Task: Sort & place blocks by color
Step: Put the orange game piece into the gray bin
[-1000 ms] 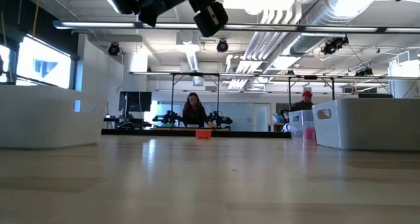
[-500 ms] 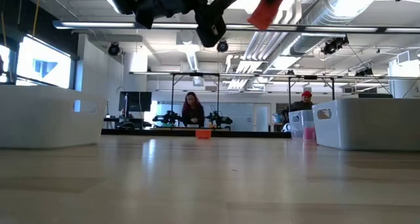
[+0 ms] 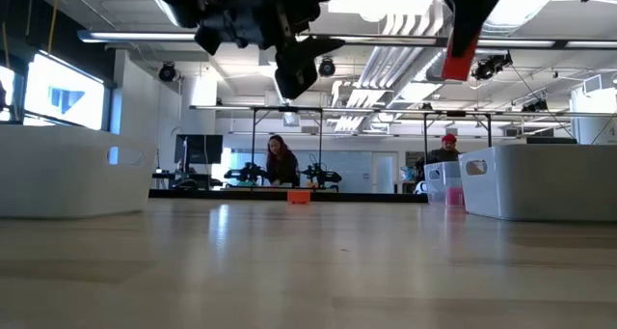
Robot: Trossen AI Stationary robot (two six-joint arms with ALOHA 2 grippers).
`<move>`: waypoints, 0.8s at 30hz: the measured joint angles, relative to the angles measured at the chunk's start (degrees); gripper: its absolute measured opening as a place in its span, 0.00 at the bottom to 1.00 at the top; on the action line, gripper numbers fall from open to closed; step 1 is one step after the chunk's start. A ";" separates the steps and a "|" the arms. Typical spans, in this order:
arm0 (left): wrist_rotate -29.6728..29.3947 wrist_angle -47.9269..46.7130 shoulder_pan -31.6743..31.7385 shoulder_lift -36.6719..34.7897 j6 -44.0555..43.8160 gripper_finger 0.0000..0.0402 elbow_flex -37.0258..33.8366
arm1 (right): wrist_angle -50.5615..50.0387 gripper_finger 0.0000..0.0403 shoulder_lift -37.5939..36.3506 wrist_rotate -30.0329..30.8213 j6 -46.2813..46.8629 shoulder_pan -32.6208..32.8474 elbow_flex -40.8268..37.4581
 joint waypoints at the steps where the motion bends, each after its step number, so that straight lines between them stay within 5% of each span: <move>1: -0.22 -0.43 0.23 0.00 0.08 0.53 0.00 | -1.88 0.18 0.00 1.07 2.14 0.22 0.00; 11: -7.58 -3.65 0.61 0.00 0.62 0.53 0.00 | -6.32 0.18 -0.85 4.56 15.56 1.89 -8.66; 24: -26.17 -14.44 0.47 -0.02 4.24 0.53 0.00 | -3.79 0.18 -1.11 -2.81 26.61 1.87 -25.28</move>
